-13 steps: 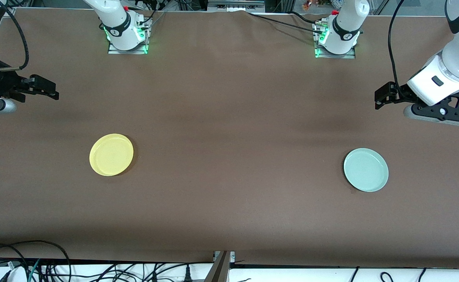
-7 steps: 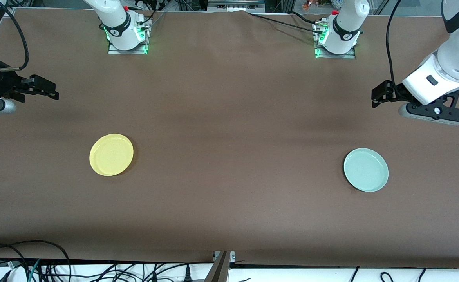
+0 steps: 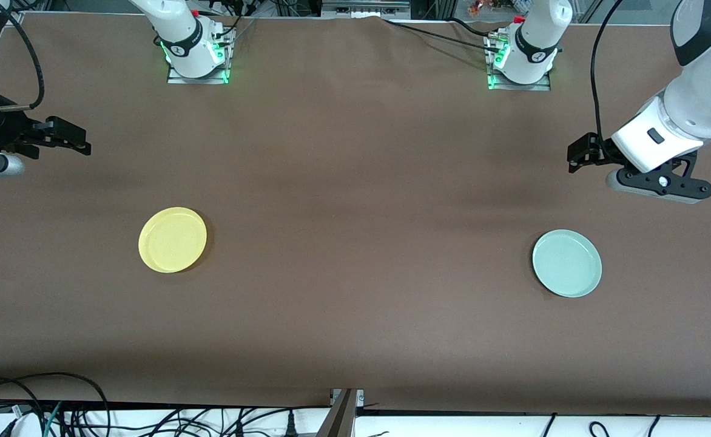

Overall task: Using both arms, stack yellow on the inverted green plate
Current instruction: 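Move the left gripper down to the rim of the green plate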

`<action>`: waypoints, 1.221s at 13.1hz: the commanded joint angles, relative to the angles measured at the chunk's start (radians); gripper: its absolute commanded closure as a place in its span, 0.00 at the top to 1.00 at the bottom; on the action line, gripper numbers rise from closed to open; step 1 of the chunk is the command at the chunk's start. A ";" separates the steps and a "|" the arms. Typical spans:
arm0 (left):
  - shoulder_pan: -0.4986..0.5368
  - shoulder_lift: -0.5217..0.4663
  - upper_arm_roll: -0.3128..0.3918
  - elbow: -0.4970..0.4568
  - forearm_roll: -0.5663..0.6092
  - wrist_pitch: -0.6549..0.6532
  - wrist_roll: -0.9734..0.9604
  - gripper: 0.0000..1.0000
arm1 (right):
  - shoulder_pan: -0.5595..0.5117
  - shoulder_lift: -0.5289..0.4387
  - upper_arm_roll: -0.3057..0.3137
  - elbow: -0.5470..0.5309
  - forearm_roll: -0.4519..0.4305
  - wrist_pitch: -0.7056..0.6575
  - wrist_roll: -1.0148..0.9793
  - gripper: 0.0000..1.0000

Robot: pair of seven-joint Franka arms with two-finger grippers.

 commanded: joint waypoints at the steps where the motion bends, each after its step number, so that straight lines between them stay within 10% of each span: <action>1: 0.009 0.015 0.001 0.022 0.009 0.007 0.014 1.00 | -0.007 0.012 -0.001 0.024 0.011 -0.009 -0.010 1.00; 16: 0.071 0.250 0.010 0.034 0.098 0.022 0.020 1.00 | -0.008 0.015 -0.004 0.024 0.011 -0.009 -0.010 1.00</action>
